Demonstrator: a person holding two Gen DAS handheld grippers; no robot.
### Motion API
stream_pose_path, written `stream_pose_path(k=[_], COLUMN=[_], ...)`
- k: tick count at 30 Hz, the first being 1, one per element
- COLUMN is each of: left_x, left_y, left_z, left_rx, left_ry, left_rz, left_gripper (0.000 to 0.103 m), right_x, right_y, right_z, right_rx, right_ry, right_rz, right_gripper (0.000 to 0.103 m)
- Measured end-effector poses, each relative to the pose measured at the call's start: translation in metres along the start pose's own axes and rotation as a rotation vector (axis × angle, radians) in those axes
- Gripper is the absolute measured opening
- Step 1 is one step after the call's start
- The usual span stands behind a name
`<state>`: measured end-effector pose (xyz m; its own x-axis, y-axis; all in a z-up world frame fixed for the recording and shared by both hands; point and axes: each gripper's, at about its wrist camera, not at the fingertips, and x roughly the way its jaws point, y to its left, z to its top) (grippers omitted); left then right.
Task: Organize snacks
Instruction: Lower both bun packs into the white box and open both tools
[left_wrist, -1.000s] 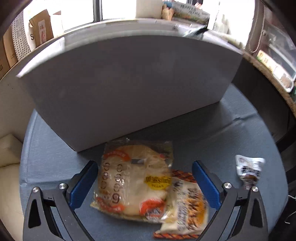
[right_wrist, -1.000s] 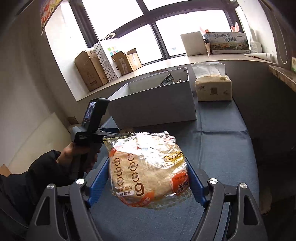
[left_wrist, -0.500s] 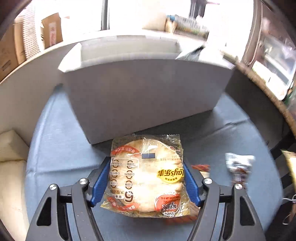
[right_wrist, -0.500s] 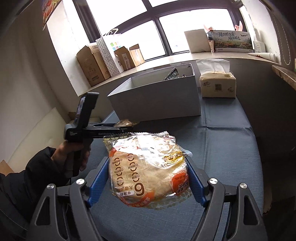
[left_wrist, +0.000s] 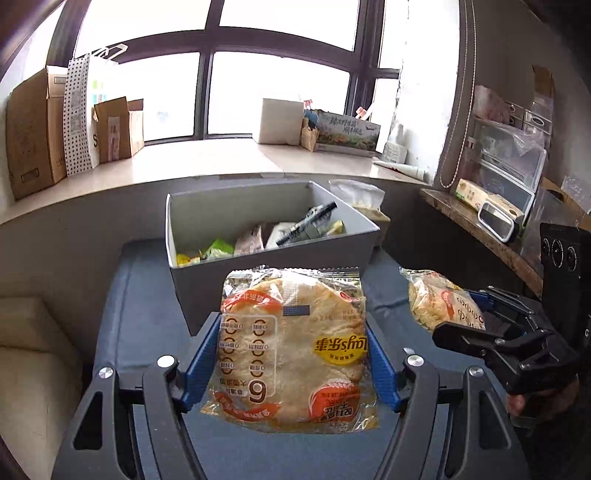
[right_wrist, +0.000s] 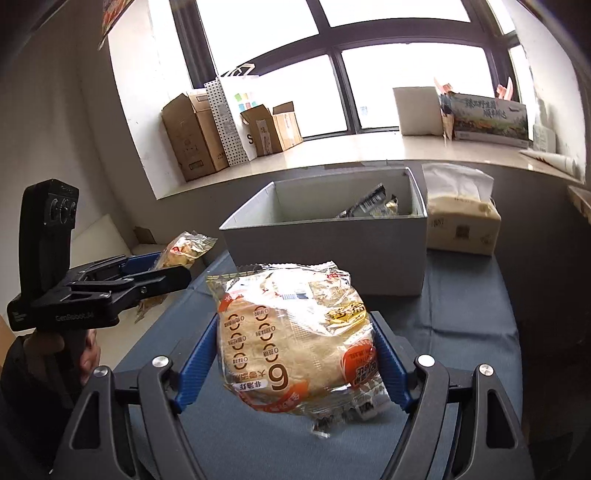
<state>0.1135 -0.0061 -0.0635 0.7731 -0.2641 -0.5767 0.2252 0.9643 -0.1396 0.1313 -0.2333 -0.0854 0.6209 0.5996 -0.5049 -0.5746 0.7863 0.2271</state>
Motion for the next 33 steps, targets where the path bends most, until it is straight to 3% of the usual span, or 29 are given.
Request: stream_pose_path(k=[5,10,13,17,20,21,24,33], left_x=[0.027,0.084,0.119,0.140,0.147,0.145,0.138,0.114], left_y=[0.016,0.039,0.061,0.070,0.075,0.077,0.084,0.080], left_z=[0.057,0.107,0.122,0.130,0.133,0.132,0.129,0.125], left_rx=[-0.033,-0.059,-0.140,-0.123,-0.105,-0.099,-0.121,-0.121], left_ry=[-0.027,0.025,0.076,0.100,0.128,0.115,0.105,0.081], left_rz=[0.030,0.062,0.052,0.110,0.140,0.151,0.136,0.132], left_gripper=[0.076,0.076,0.076,0.077,0.097,0.101,0.102,0.102], right_x=[0.029,0.081,0.118,0.145,0.154,0.156,0.155,0.125], right_y=[-0.009,-0.036,-0.056,-0.074,-0.083,-0.086,-0.090,-0.075], right_z=[0.051,0.108,0.133,0.156,0.163,0.164,0.161,0.154], right_rx=[-0.015,0.001,0.015,0.021,0.061,0.084,0.109,0.087], right_ry=[-0.034,-0.018,0.039,0.073,0.080,0.084,0.088,0.037], right_rz=[0.003,-0.038,-0.092,-0.114,-0.140,-0.158,-0.177,-0.123], right_gripper=[0.082,0.082,0.082,0.083,0.103,0.103,0.103,0.103])
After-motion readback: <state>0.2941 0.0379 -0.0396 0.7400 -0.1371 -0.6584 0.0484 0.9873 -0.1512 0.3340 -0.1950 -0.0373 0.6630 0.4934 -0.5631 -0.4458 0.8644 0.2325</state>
